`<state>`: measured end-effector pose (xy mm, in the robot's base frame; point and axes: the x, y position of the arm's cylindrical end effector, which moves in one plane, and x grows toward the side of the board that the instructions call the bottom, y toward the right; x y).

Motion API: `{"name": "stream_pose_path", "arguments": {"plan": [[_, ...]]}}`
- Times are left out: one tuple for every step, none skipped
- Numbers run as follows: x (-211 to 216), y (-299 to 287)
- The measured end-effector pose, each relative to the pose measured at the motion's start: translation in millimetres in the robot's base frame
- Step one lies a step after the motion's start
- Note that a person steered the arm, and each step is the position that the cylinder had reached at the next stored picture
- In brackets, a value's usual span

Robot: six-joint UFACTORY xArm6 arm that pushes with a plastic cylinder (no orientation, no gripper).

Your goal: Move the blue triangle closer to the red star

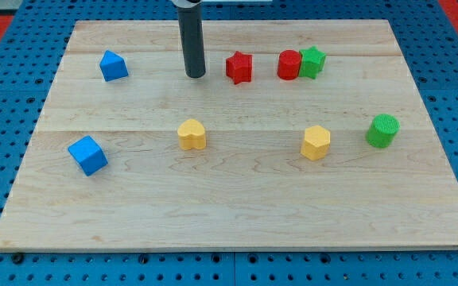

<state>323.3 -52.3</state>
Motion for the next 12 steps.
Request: {"name": "stream_pose_path", "arguments": {"plan": [[0,22],[0,48],[0,63],[12,41],[27,-30],[38,-131],[40,-228],[8,-252],[-25,-206],[-27,-99],[-27,-67],[-10,-129]]}}
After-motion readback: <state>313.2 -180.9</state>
